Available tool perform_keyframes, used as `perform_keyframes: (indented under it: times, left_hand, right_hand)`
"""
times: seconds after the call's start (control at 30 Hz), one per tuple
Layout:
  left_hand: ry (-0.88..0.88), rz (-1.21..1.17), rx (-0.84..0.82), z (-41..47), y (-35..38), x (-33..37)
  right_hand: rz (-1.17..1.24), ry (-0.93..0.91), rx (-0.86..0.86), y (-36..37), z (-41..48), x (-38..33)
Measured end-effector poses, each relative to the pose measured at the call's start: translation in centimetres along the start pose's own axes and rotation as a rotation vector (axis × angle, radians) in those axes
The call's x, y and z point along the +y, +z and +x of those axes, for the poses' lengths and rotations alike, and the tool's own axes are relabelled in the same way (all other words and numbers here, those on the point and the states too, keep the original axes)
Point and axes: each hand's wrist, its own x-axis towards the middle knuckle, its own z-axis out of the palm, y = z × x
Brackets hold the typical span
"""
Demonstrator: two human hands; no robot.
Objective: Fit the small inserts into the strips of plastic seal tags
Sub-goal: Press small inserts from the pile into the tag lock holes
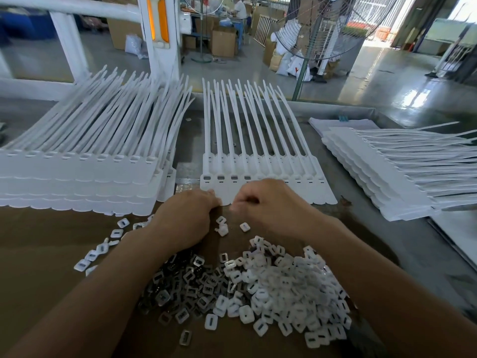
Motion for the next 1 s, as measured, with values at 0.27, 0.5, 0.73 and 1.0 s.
perform_keyframes:
  times: [0.27,0.5,0.73,1.0]
  left_hand:
    - [0.032,0.012,0.009,-0.1,-0.2,0.1]
    - [0.028,0.030,-0.007,-0.2,-0.3,0.2]
    - [0.023,0.028,-0.010,-0.2,-0.2,0.1]
    - [0.014,0.038,-0.016,-0.3,-0.1,0.1]
  right_hand:
    - [-0.005,0.210,0.247,-1.9,4.0,5.7]
    - [0.033,0.289,0.327,-1.0,5.8,7.2]
    - [0.013,0.318,0.278,-0.7,6.3,7.6]
    - [0.010,0.362,0.359,-0.4,6.5,7.6]
